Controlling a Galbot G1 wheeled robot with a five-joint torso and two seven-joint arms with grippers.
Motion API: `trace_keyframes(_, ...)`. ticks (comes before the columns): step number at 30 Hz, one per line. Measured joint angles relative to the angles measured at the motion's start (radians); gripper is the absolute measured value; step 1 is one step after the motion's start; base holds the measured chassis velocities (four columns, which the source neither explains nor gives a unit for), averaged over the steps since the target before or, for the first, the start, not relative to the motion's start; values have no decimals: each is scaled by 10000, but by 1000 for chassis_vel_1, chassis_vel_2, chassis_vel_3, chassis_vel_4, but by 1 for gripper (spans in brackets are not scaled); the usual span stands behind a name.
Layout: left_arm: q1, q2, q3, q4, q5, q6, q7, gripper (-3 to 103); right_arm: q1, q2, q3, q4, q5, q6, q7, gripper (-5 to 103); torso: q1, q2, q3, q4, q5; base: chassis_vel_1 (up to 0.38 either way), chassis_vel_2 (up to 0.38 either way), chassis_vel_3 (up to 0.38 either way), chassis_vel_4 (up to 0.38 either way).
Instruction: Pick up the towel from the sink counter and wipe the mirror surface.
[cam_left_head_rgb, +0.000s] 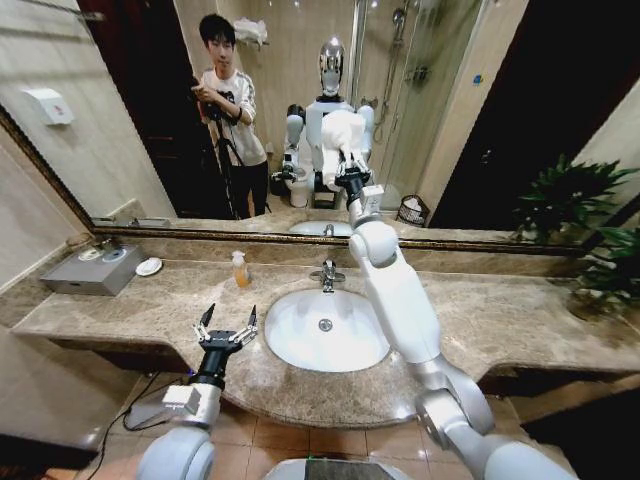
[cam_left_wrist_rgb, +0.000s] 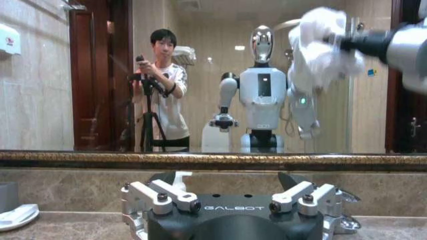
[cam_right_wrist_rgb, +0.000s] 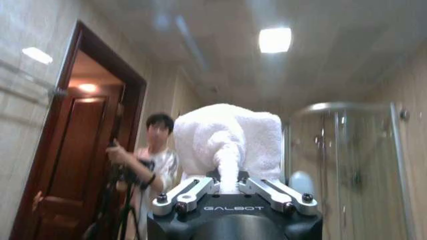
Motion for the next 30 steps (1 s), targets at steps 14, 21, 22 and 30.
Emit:
trace_keyframes(14,0,0,0,0,0,0,0,100,-121,179,-95,-285,-270,242,-134,9,0,0,-1,4,-2,0,0,0,0)
trace_keyframes(21,0,0,0,0,0,0,0,100,322,106,70,43,-210,-54,-135,9,-1,1,-2,0,-3,0,0,0,0)
trace_keyframes(22,1,0,0,0,0,0,0,100,244,122,76,-100,-242,-11,-137,9,-1,1,-2,2,-3,0,0,0,0)
trace_keyframes(30,0,0,0,0,0,0,0,100,-1058,88,18,-711,-488,608,-298,9,-1,0,-1,-1,0,0,0,0,0)
